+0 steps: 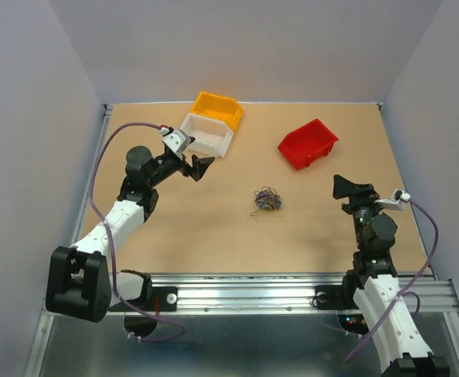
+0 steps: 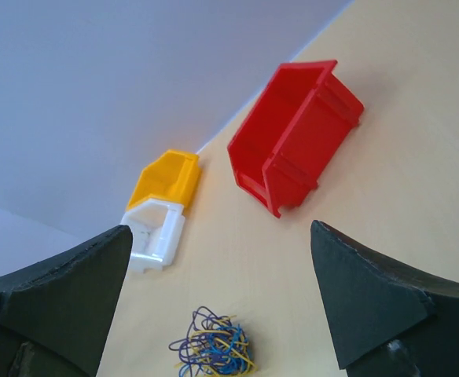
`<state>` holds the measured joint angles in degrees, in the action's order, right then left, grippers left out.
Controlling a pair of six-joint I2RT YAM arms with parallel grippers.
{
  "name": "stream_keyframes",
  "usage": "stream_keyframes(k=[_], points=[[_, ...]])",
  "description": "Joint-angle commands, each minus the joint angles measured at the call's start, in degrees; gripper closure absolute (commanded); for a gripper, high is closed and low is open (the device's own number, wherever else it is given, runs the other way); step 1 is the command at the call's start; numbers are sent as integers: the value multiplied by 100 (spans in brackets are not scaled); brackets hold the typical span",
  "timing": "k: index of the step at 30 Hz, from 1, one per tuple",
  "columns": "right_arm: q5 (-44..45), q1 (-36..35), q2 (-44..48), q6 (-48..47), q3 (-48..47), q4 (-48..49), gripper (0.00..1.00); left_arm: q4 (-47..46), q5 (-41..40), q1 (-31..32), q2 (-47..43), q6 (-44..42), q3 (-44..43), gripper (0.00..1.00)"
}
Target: Untangle the cables
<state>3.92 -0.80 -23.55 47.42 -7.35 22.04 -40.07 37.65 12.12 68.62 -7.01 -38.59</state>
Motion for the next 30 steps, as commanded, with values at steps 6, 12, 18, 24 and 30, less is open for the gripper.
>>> stream_keyframes(k=[6,12,18,24,30], points=[[-1191,1,-623,-654,-90,-411,0,1643,-679,1837,810,-1952,-913,1],[-1964,1,-1177,-1024,-135,-456,0,2433,-1286,2470,1934,-2217,-1563,4],[-2194,-8,-1196,-1094,-38,-280,2,2601,-1269,2637,2665,-2095,-1942,8],[-2150,1,-1046,-1051,129,-192,2,2470,-1145,3050,2929,-2059,-2056,12],[-2194,9,-1020,-1015,182,-174,2,2443,-1075,3288,3113,-2086,-2144,12]])
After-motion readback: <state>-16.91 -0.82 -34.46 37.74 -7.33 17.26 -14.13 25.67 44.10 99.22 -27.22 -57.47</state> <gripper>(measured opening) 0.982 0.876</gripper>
